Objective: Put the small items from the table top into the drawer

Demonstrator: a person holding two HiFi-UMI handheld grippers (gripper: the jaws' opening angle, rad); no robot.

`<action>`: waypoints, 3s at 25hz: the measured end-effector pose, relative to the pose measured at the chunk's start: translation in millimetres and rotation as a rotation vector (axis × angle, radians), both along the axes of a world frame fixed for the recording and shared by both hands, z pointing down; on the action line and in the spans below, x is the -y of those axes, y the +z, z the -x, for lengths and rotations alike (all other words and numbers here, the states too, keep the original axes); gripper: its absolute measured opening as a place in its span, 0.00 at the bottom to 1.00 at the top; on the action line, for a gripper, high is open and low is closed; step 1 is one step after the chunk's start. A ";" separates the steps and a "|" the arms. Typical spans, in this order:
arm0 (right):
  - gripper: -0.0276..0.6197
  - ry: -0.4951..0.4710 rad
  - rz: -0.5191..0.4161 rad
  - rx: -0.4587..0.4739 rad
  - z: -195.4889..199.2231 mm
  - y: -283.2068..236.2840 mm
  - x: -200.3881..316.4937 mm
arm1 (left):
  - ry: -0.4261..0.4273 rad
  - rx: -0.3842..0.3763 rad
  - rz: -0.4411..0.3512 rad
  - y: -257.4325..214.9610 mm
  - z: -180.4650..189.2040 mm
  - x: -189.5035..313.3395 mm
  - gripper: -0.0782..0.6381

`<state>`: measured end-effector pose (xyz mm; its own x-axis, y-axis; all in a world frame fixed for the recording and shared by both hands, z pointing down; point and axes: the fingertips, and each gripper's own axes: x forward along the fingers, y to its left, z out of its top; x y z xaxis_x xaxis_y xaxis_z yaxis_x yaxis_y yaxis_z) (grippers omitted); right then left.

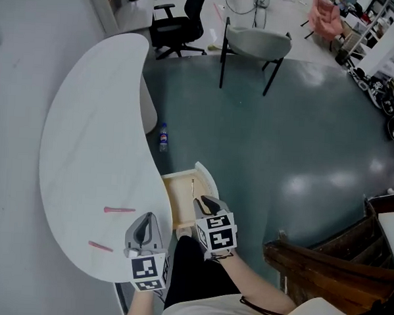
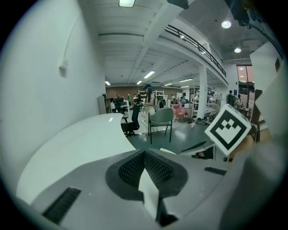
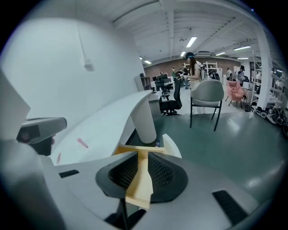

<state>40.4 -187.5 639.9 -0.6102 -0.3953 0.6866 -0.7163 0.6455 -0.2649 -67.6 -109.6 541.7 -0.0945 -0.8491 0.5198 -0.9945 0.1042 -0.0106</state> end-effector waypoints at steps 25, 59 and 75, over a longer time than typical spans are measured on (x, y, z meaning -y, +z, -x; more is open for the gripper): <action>0.08 -0.485 -0.215 0.314 35.0 -234.8 -186.5 | -0.337 0.069 -0.170 -162.7 3.6 -197.0 0.14; 0.08 -0.435 -0.395 0.330 89.0 -307.3 -379.6 | -0.267 0.066 -0.291 -218.3 55.9 -383.9 0.14; 0.08 -0.487 -0.359 0.341 80.6 -291.4 -319.1 | -0.363 0.061 -0.264 -202.5 52.8 -333.2 0.14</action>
<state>-40.2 131.6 348.5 -0.9342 -0.1882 0.3030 -0.2373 0.9622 -0.1338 -120.5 223.5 339.2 -0.4345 -0.8579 0.2744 -0.8914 0.4532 0.0054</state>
